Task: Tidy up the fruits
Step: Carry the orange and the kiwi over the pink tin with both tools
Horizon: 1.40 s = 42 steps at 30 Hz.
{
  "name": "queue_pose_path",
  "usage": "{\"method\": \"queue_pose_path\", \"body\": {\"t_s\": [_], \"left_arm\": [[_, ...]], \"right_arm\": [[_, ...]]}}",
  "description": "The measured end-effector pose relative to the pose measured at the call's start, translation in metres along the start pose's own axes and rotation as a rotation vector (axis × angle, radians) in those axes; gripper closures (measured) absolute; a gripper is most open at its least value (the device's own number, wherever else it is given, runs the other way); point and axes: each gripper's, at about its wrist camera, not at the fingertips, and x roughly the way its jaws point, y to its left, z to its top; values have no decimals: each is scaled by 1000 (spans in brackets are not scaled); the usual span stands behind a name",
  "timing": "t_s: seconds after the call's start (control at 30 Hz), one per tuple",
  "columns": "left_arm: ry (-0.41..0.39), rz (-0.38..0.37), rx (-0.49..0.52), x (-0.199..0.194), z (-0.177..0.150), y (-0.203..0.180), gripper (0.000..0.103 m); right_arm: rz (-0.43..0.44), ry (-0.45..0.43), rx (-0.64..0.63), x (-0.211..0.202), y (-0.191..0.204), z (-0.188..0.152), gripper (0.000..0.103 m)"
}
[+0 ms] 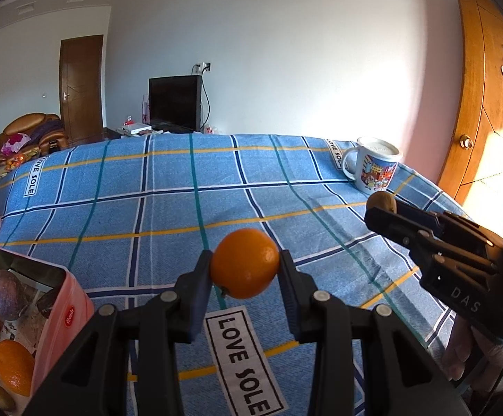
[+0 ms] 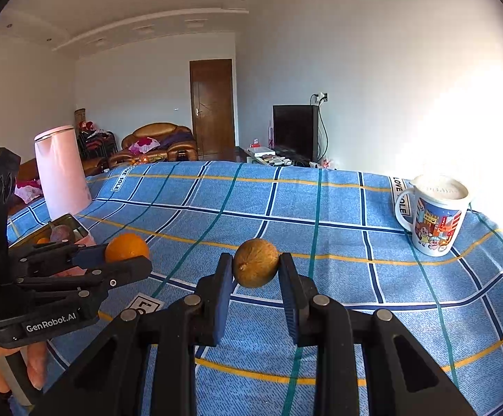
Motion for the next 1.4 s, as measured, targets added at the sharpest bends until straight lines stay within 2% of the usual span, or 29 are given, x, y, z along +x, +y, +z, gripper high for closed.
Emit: {"method": "queue_pose_path", "body": {"t_s": [0.4, 0.8, 1.4], "left_arm": [[-70, 31, 28, -18, -5, -4, 64], [-82, 22, 14, -27, -9, 0, 64], [-116, 36, -62, -70, -24, 46, 64]], "right_arm": [[14, -48, 4, -13, 6, -2, 74], [46, -46, -4, -24, 25, -8, 74], [143, -54, -46, -24, 82, 1, 74]]}}
